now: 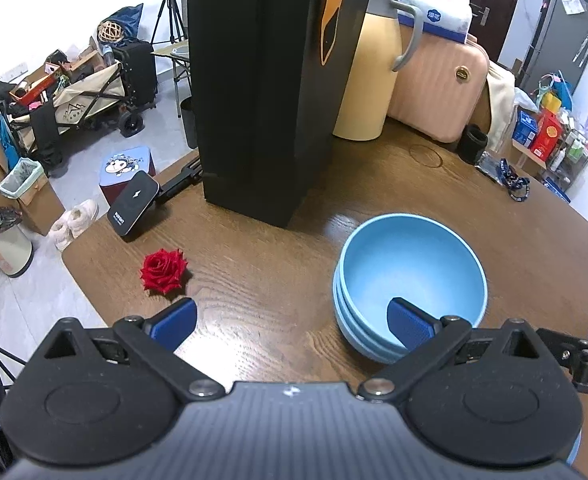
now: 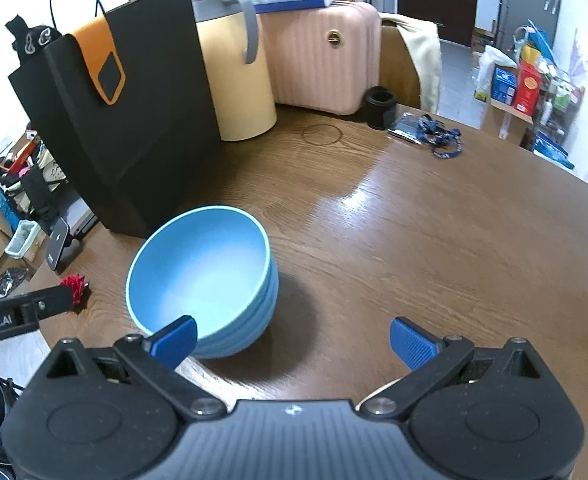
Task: Organize plates and bowls
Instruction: 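Pull both open grippers back and move them to the stack's rim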
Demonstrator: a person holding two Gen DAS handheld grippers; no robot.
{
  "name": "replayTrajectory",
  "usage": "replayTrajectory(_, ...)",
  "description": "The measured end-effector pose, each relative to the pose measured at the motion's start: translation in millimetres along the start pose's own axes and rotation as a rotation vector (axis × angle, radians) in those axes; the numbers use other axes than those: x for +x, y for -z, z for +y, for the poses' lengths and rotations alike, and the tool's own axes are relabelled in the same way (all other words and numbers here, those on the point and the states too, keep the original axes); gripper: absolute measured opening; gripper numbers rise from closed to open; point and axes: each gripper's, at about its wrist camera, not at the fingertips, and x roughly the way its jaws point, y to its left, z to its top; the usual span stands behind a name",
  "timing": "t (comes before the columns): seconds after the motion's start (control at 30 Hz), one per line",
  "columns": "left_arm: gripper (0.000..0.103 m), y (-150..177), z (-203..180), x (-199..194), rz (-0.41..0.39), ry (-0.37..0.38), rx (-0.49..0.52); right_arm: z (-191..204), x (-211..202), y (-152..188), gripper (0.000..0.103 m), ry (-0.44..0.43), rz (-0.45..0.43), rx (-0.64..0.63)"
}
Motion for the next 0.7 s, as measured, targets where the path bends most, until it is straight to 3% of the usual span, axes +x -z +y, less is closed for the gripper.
replayTrajectory(0.47,0.103,18,-10,-22,0.023,0.004,-0.042,-20,-33,26,0.103,-0.015,-0.006,-0.022)
replayTrajectory(0.7,0.103,0,-6,-5,0.027,0.052,0.002,-18,-29,31,0.103,0.015,-0.003,0.019)
